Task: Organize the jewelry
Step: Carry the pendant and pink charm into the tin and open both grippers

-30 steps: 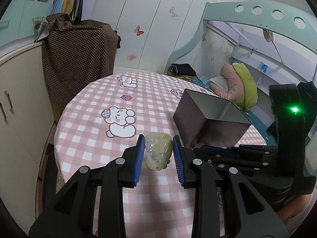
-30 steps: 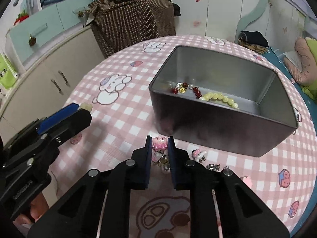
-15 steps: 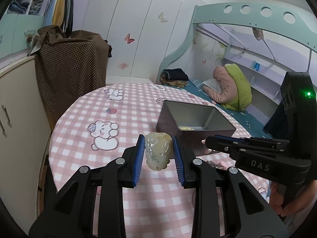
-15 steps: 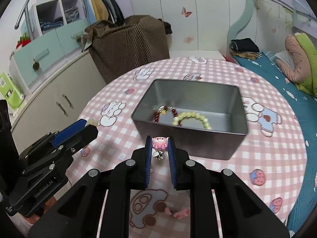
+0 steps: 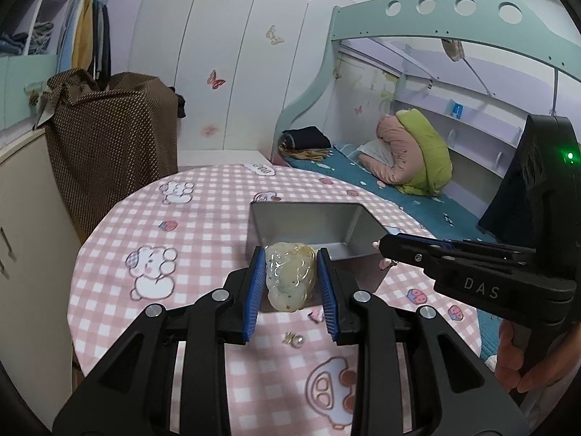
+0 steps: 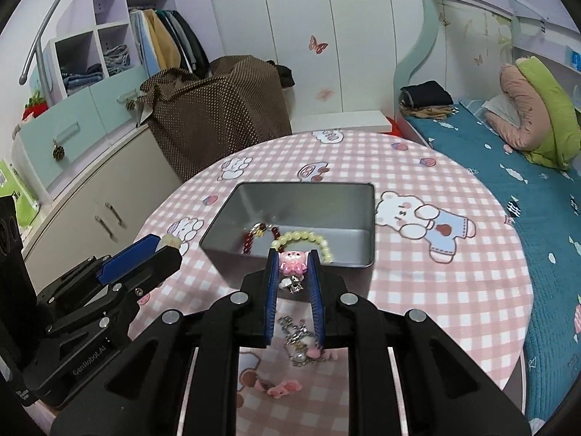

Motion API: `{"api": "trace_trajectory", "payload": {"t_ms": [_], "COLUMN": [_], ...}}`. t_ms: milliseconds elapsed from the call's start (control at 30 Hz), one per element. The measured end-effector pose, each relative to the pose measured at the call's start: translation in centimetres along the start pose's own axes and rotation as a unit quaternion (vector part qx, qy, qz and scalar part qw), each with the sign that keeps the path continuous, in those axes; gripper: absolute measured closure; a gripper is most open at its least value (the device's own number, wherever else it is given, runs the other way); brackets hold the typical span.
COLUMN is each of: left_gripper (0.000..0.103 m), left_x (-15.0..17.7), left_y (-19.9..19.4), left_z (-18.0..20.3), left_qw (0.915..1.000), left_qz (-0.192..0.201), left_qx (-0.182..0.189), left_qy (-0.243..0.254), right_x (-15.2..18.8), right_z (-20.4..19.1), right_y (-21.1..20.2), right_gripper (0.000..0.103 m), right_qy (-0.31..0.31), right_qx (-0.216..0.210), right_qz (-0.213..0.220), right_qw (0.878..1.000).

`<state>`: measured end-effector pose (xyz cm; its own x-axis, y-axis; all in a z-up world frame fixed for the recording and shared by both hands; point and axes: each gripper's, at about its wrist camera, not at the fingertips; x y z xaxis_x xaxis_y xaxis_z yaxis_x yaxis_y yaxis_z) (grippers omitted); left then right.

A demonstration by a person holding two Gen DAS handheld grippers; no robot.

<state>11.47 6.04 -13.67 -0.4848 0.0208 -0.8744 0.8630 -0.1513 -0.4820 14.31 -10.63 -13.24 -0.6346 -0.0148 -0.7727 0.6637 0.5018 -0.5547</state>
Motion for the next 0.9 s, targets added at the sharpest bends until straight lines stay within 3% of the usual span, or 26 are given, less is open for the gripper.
{"api": "trace_trajectory", "payload": {"t_ms": [333,667,767,833,900], "left_gripper": [0.074,0.074,0.073,0.073,0.072], "left_x": [-2.2,-2.6,-2.6,-2.7,-2.7], "left_y": [2.2,5.9,6.2,6.1,6.0], "left_z": [2.1,2.7,2.7,2.6,2.4], "left_qw": [0.9999,0.9991,0.9989,0.9990,0.9990], "left_qz": [0.005,-0.040,-0.042,-0.040,-0.037], "left_qx": [0.004,-0.007,-0.015,-0.016,-0.018], "left_qy": [0.011,0.014,0.017,0.015,0.017], "right_x": [-2.1,-2.4,-2.5,-2.7,-2.7], "right_z": [1.7,3.5,3.7,3.9,4.3], "right_y": [0.7,3.0,2.6,2.3,1.9], "right_gripper": [0.087,0.086,0.068,0.047,0.041], "right_qy": [-0.007,0.007,0.006,0.005,0.009], "right_qx": [0.003,-0.003,0.000,0.020,0.028], "right_qz": [0.016,-0.003,0.003,0.010,0.015], "right_qw": [1.000,1.000,1.000,1.000,0.999]}}
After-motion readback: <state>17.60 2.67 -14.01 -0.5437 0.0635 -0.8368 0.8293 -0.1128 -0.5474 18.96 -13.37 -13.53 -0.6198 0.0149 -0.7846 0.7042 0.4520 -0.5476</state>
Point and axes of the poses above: each gripper's, at about its wrist camera, not at the fingertips, and y roughly the way its jaws point, z to its right, x to its underside, and after that the axes turned 13 degrees about -x, right-handed
